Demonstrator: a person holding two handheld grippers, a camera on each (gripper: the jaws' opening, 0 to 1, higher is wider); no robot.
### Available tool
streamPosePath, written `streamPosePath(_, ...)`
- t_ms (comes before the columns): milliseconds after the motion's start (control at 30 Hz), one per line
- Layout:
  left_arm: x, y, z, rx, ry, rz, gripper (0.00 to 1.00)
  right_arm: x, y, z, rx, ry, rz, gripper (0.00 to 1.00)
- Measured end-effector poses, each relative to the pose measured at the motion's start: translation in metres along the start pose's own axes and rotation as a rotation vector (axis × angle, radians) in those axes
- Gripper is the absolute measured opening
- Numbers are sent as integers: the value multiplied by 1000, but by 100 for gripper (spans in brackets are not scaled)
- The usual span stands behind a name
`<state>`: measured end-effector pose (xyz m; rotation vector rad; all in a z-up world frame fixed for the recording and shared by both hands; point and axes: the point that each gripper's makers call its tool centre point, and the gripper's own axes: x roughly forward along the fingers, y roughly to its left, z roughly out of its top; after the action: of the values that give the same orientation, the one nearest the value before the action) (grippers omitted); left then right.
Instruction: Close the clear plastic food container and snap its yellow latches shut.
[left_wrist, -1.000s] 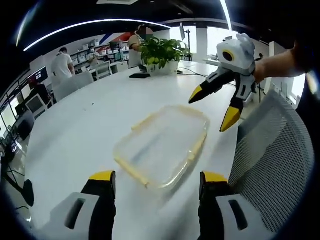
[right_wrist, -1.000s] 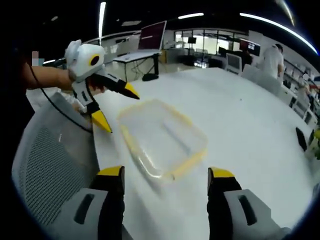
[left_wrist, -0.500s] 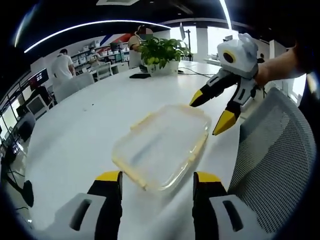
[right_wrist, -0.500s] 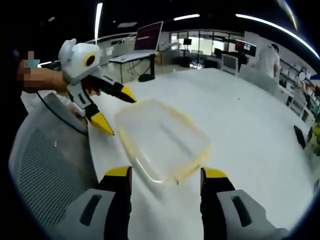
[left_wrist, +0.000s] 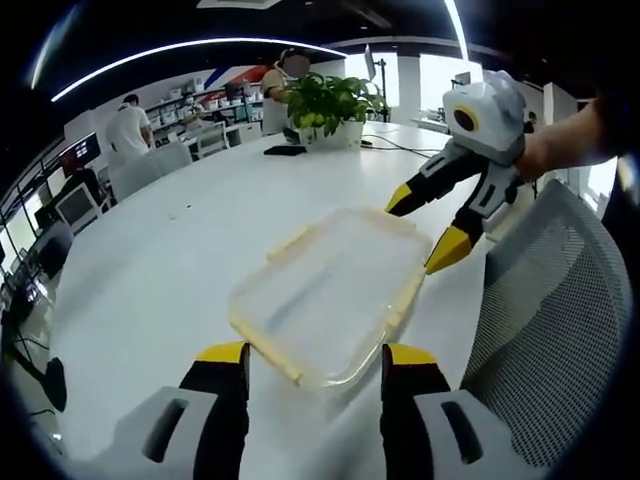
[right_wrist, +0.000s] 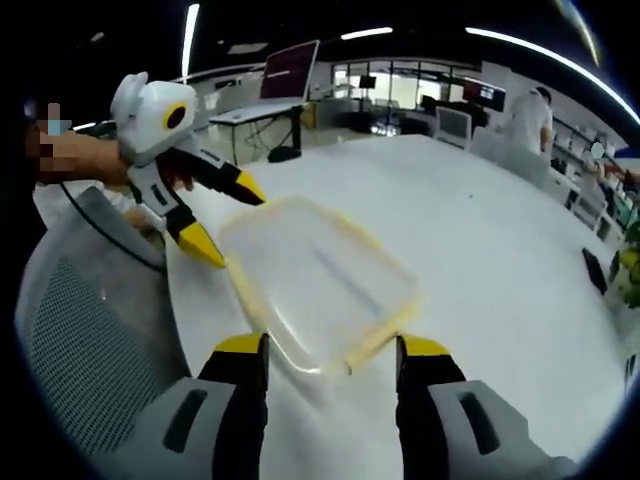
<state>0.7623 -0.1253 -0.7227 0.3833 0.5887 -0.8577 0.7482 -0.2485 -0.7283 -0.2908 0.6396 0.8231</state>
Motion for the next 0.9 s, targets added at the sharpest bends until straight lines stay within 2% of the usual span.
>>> streamPosePath(433, 9, 12, 6, 1, 6, -1, 48, 7, -12, 6, 4, 3, -6, 48)
streamPosePath(900, 26, 32, 17, 4, 12, -2, 48, 20, -36, 18, -5, 11, -17, 49)
